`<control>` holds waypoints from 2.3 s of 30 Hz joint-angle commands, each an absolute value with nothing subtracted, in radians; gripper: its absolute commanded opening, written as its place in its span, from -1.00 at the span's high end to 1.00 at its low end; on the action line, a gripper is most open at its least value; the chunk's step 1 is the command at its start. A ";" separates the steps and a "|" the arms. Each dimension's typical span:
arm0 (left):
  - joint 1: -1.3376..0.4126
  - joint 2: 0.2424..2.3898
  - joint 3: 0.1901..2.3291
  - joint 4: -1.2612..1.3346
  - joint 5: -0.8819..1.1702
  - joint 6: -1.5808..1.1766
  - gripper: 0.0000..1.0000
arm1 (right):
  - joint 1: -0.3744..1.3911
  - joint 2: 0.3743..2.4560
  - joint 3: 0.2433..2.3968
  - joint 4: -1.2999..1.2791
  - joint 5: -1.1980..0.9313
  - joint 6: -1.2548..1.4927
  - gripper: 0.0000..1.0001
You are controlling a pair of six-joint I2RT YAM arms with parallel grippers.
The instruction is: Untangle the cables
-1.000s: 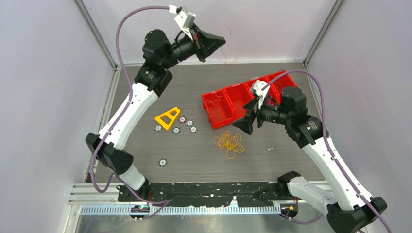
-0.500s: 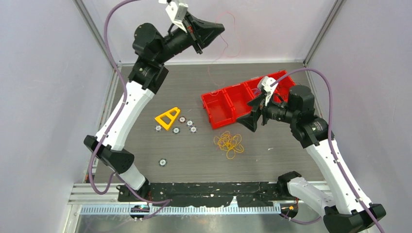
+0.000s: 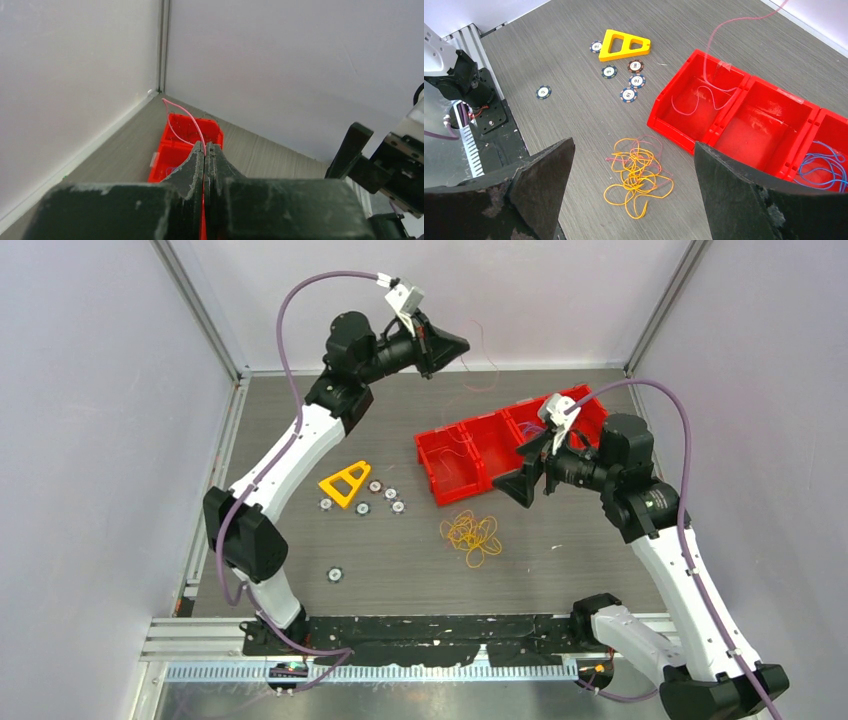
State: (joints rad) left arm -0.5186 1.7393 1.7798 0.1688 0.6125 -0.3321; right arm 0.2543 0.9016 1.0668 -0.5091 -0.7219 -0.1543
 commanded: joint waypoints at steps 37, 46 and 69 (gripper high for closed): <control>-0.536 1.963 1.822 -0.601 0.412 0.225 -0.01 | 0.199 1.007 1.106 -0.789 -0.632 -0.438 -0.91; -0.416 1.682 1.881 -0.770 0.580 0.140 -0.92 | 0.233 1.167 1.103 -0.847 -0.614 -0.549 -0.97; -0.327 1.079 0.977 -0.294 0.770 -0.132 -0.92 | 0.532 1.628 1.068 -0.711 -0.404 -0.658 0.80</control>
State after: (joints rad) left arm -0.3275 1.0882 0.9852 -0.3721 0.7094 -0.1535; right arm 0.5339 1.6329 1.0546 -0.7284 -0.3786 -0.6235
